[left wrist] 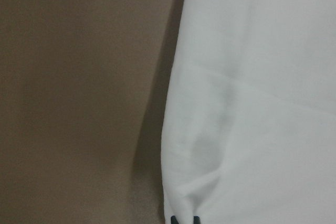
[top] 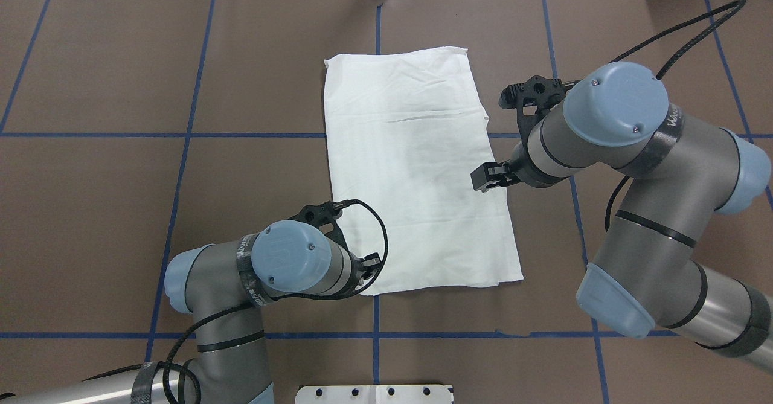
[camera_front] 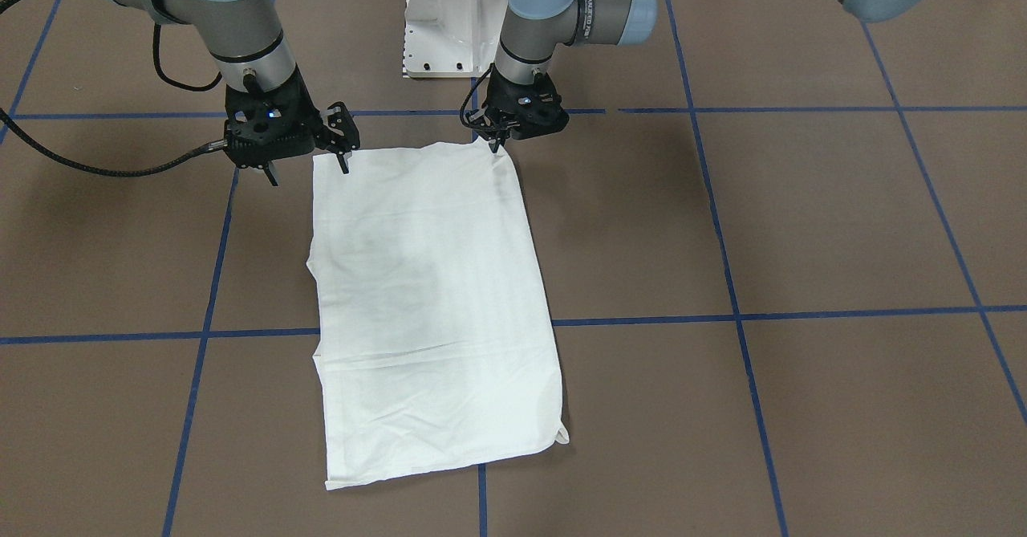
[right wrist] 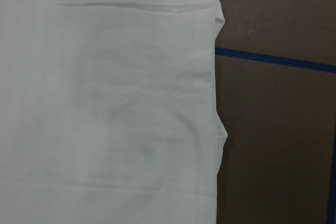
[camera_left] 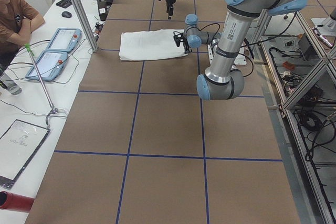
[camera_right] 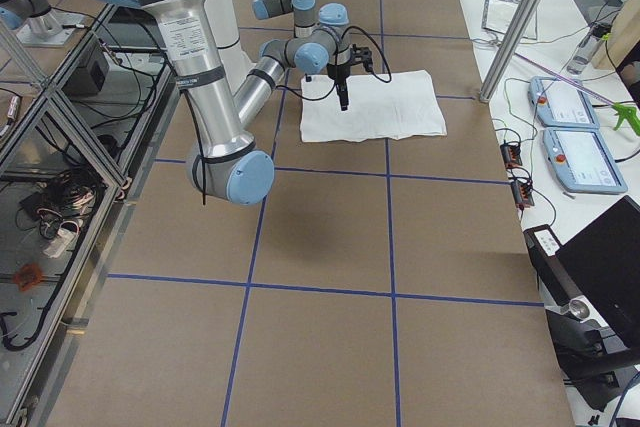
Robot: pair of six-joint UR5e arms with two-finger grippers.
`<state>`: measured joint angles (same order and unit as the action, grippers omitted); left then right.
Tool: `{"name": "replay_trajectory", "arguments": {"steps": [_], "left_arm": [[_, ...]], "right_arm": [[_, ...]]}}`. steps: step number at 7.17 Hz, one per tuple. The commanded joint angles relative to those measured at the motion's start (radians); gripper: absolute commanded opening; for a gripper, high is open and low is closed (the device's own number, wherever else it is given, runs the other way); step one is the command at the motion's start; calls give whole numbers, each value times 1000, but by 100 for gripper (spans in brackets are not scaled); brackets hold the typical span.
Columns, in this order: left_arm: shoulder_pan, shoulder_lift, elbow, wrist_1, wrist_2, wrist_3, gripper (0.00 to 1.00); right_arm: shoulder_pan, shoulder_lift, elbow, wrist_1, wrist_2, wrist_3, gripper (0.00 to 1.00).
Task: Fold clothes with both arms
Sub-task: 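Move the left gripper to the shirt's near corner while the right gripper hovers, then move the right gripper to the shirt's other near corner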
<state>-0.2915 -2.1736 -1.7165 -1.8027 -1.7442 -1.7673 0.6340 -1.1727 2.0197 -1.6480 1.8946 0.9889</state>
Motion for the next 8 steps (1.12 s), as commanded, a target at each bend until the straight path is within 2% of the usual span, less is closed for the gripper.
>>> {"name": "replay_trajectory", "arguments": {"steps": [1, 3, 5, 8], "left_arm": [[-6, 5, -15, 11, -5, 29, 0], [-9, 38, -72, 13, -8, 48, 0], [-27, 43, -81, 17, -8, 71, 0], [-29, 44, -81, 29, -8, 89, 0]], "right_arm": [[-36, 11, 4, 1, -2, 171, 100], [-129, 21, 4, 1, -58, 391, 100], [-239, 48, -6, -4, -132, 648, 100], [-277, 39, -56, -15, -141, 831, 100]]}}
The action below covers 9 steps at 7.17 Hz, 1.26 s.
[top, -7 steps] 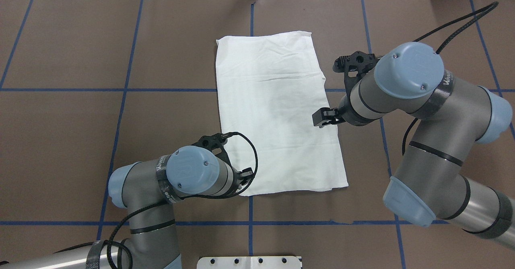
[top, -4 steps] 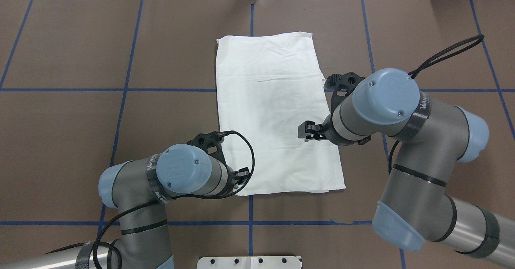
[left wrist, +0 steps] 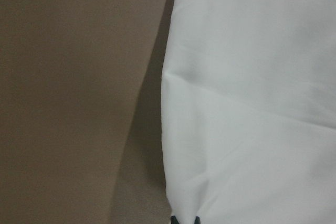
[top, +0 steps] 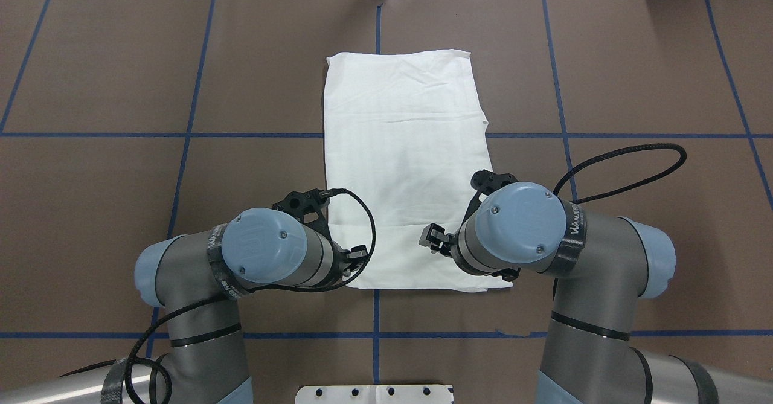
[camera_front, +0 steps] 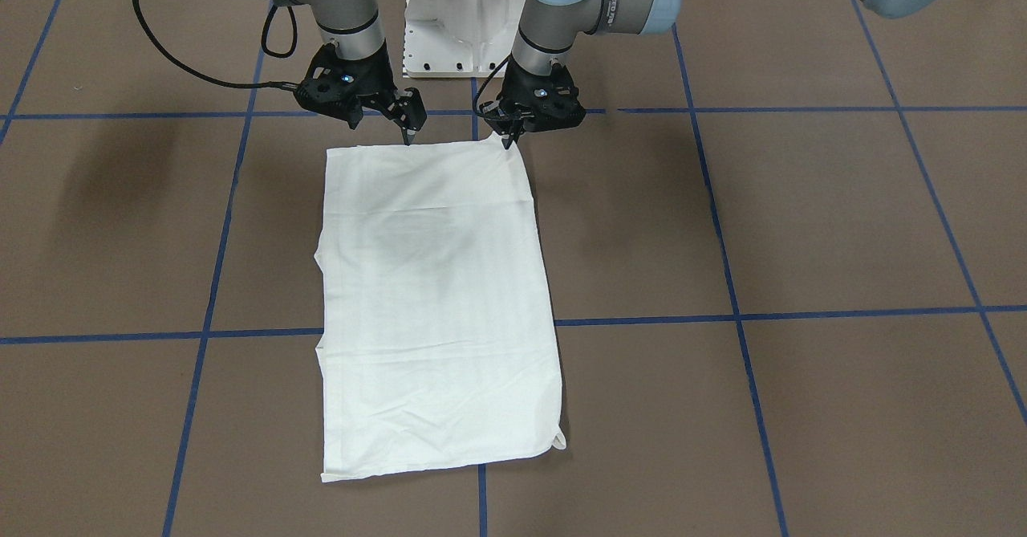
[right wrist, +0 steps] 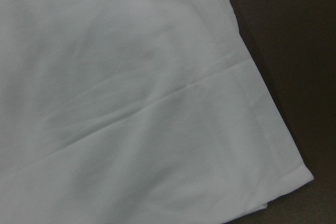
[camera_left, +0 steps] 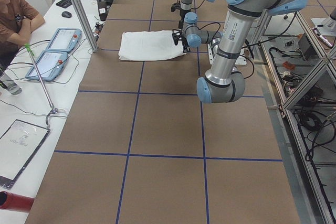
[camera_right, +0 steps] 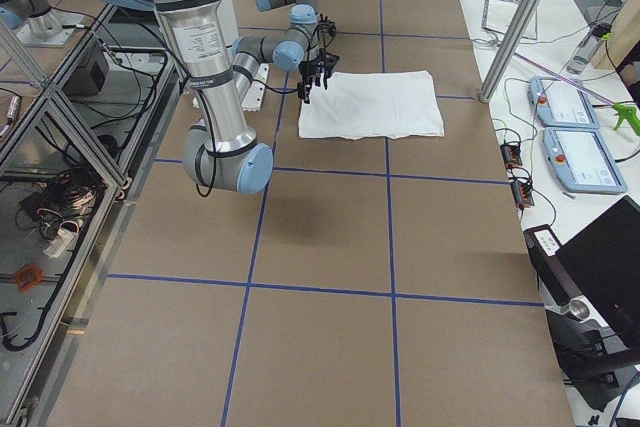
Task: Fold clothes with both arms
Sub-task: 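Move the right gripper to the shirt's other near corner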
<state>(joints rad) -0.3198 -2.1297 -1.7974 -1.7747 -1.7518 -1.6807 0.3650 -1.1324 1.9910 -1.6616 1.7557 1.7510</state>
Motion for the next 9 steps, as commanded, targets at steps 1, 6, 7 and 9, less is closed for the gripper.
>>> {"name": "replay_trajectory", "arguments": {"steps": [1, 6, 7, 9], "left_arm": [[1, -1, 0, 1, 0, 3, 0], [5, -3, 0, 0, 0, 3, 0], [5, -3, 0, 0, 0, 3, 0], [7, -6, 0, 0, 0, 3, 0]], "right_arm": [[-6, -3, -50, -1, -2, 96, 100], [-23, 5, -141, -27, 7, 104, 100], [-24, 3, -141, -27, 7, 104, 100], [-41, 3, -141, -29, 7, 104, 99]]}}
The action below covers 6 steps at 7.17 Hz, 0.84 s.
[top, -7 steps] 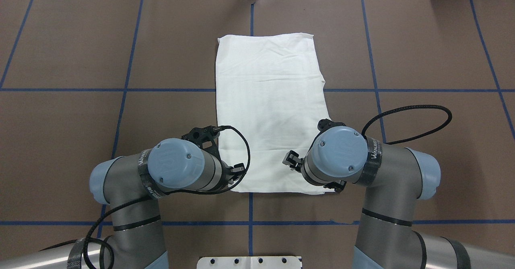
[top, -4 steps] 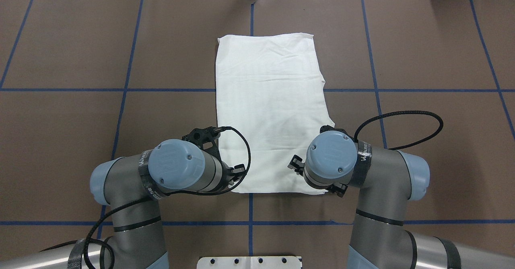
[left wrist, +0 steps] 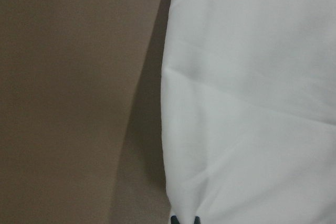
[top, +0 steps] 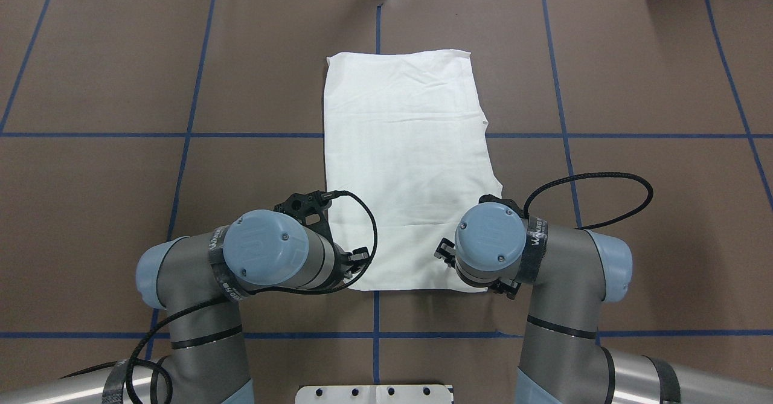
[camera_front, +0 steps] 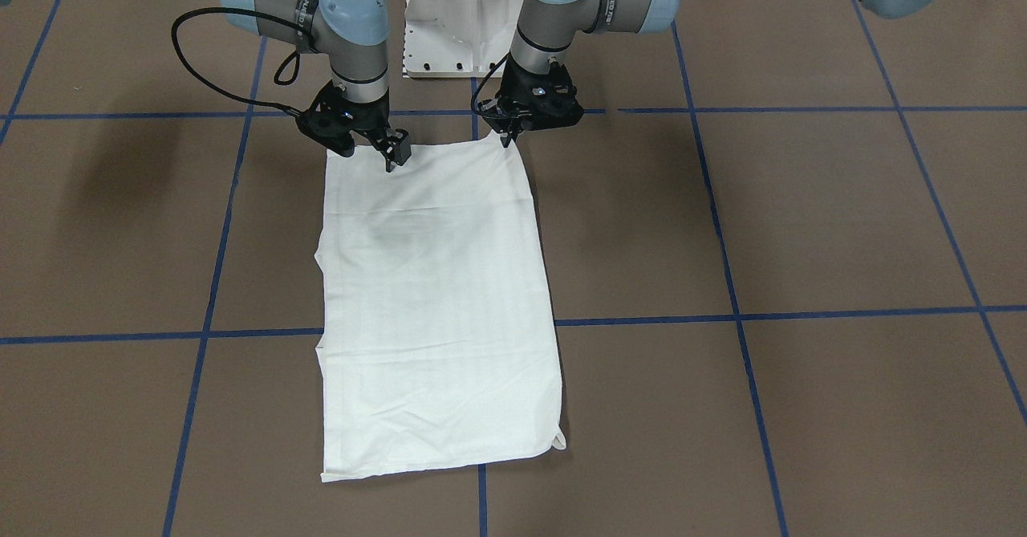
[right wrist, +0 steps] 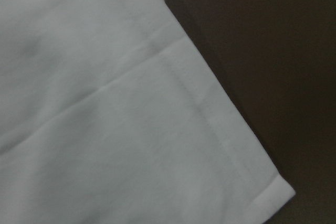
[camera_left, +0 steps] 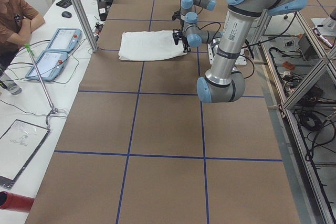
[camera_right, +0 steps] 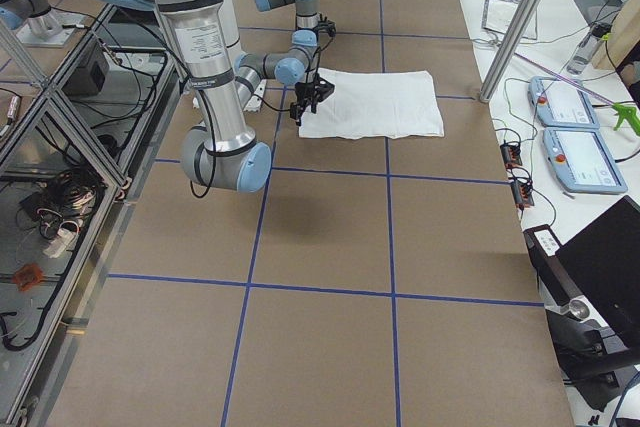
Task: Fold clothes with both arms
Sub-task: 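Lower both grippers onto the near corners of the shirt and grasp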
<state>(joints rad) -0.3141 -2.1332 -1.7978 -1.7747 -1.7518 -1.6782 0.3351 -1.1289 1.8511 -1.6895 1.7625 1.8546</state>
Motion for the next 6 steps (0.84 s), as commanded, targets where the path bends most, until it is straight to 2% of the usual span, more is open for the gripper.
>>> {"name": "replay_trajectory", "arguments": {"steps": [1, 6], "left_arm": [[1, -2, 0, 1, 0, 0, 0], [1, -5, 0, 0, 0, 0, 0]], "right_arm": [[-16, -2, -3, -1, 0, 0, 99], [-21, -5, -20, 1, 0, -2, 95]]}}
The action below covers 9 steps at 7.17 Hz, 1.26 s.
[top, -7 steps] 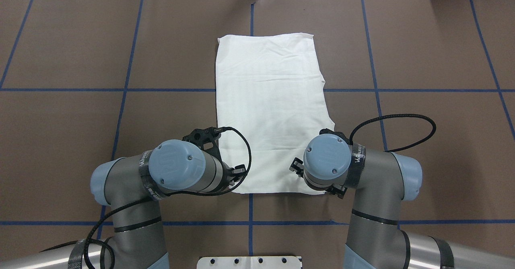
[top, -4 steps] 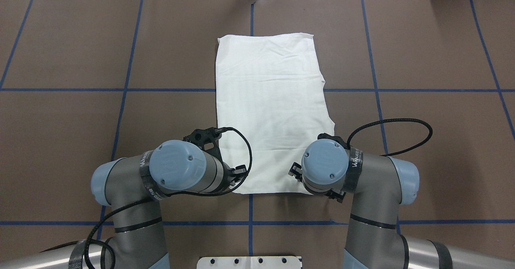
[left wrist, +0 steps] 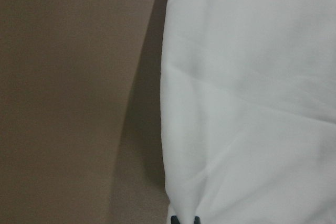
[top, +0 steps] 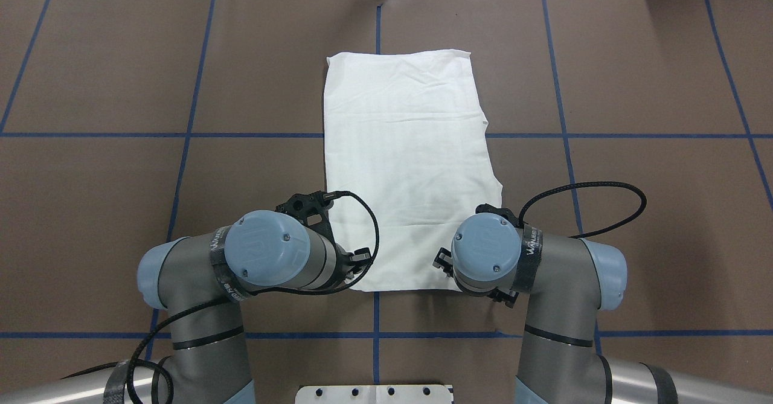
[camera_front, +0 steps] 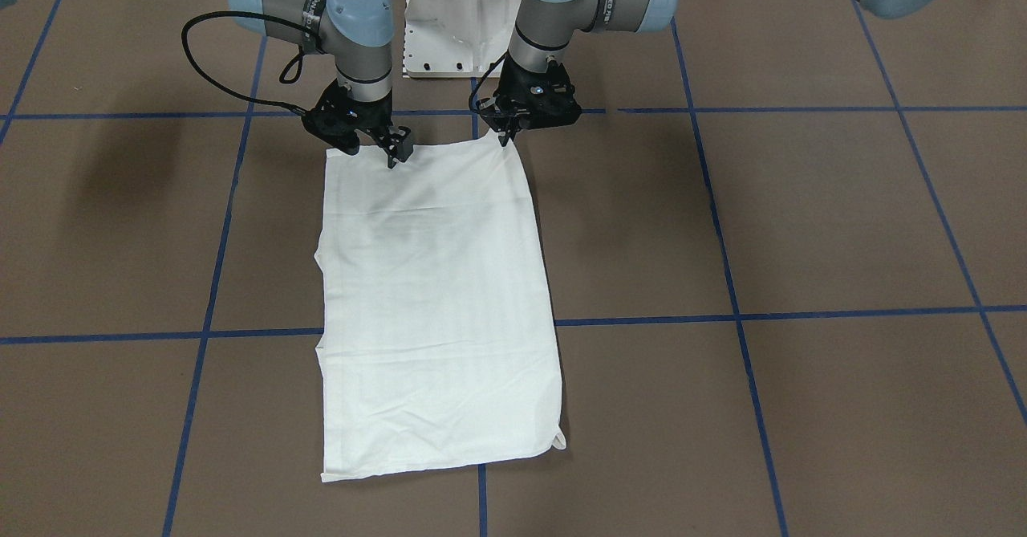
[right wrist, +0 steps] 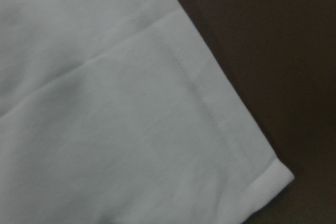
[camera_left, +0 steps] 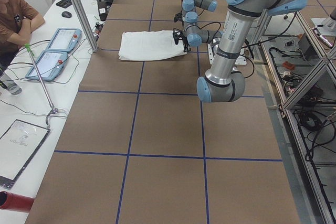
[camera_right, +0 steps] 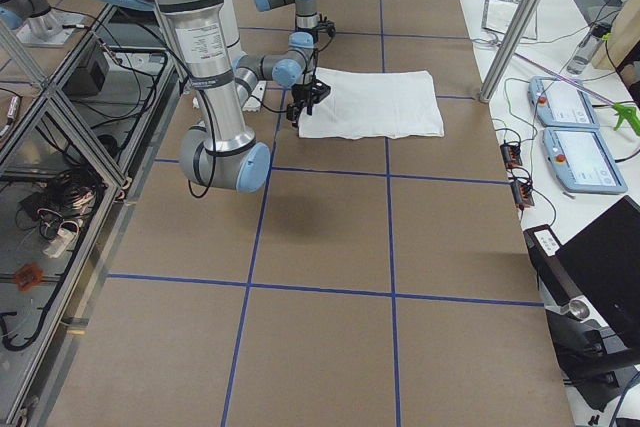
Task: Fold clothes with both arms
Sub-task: 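Lower both grippers onto the near corners of the shirt and grasp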
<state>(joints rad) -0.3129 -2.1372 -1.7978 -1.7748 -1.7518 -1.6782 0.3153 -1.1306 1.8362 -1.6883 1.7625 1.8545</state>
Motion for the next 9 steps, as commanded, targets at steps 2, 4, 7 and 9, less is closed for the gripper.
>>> {"name": "replay_trajectory", "arguments": {"steps": [2, 4, 7, 9], "left_arm": [[2, -1, 0, 0, 0, 0, 0], [2, -1, 0, 0, 0, 0, 0], [2, -1, 2, -2, 0, 0, 0], [2, -1, 6, -3, 0, 0, 0]], "right_arm": [[-1, 0, -5, -1, 2, 0, 66], [1, 3, -3, 1, 2, -1, 33], [5, 6, -2, 2, 2, -1, 25], [7, 9, 0, 2, 2, -1, 25]]}}
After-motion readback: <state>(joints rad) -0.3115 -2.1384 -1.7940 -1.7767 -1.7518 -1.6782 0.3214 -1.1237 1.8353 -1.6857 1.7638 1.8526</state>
